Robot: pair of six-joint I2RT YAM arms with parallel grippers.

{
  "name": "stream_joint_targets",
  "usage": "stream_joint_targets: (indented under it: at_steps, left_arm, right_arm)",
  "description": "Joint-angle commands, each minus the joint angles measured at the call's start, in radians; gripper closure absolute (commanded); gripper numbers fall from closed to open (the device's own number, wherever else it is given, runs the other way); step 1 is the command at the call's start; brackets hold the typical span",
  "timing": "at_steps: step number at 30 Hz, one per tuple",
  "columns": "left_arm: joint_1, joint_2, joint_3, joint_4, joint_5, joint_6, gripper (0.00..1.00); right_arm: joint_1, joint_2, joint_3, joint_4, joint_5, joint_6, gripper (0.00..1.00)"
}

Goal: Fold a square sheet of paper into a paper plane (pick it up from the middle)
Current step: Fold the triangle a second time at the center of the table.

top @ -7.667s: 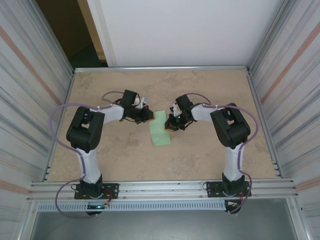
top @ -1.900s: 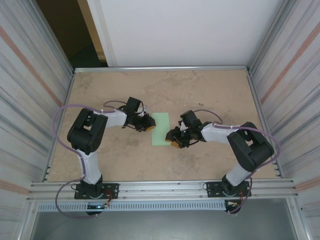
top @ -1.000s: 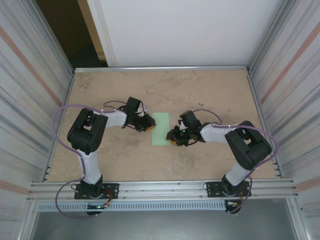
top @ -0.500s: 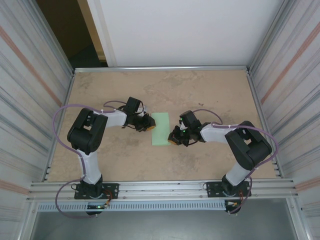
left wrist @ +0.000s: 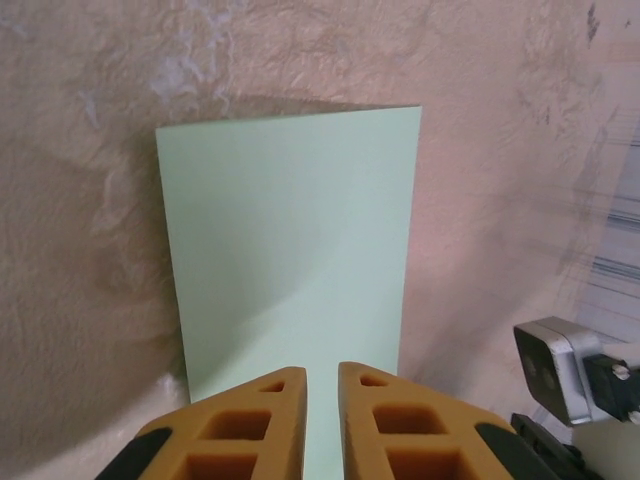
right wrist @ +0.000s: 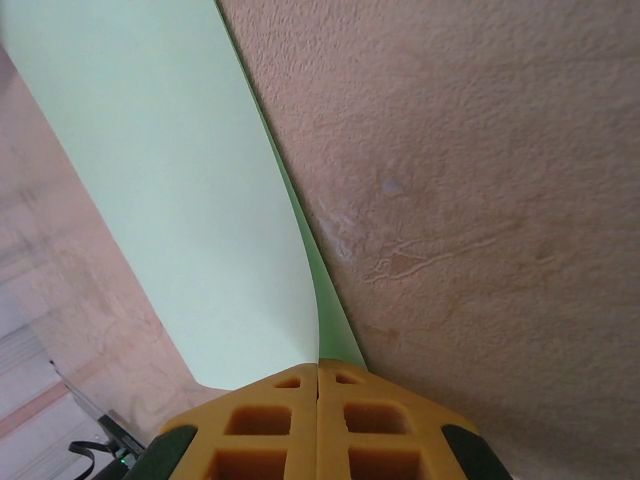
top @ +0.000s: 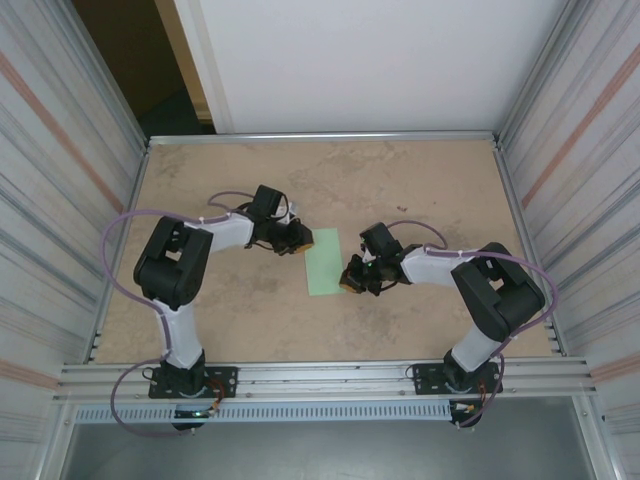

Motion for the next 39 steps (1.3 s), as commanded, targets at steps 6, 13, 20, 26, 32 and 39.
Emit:
stream_joint_targets:
  at_steps: [6,13,20,26,32,39]
  left_arm:
    - [0.002,0.067,0.027,-0.085,-0.011,0.051,0.85]
    - [0.002,0.069,0.022,-0.090,-0.028,0.048,0.85]
    - [0.002,0.081,0.022,-0.092,-0.028,0.050,0.85]
    - [0.001,0.082,0.016,-0.092,-0.030,0.053,0.85]
    - [0.001,0.082,0.012,-0.090,-0.030,0.051,0.85]
    - [0.001,0.081,0.010,-0.091,-0.033,0.049,0.85]
  right_arm:
    - [-0.001,-0.042,0.035,-0.007,0.007,-0.021,1.00]
    - [0.018,-0.038,0.065,0.069,-0.037,-0.041,1.00]
    - [0.039,0.054,0.144,0.110,-0.049,-0.035,1.00]
    - [0.055,0.122,0.195,0.122,-0.041,-0.023,1.00]
    - [0.063,0.159,0.201,0.138,-0.005,0.004,1.00]
    - [0.068,0.184,0.195,0.179,0.025,0.038,1.00]
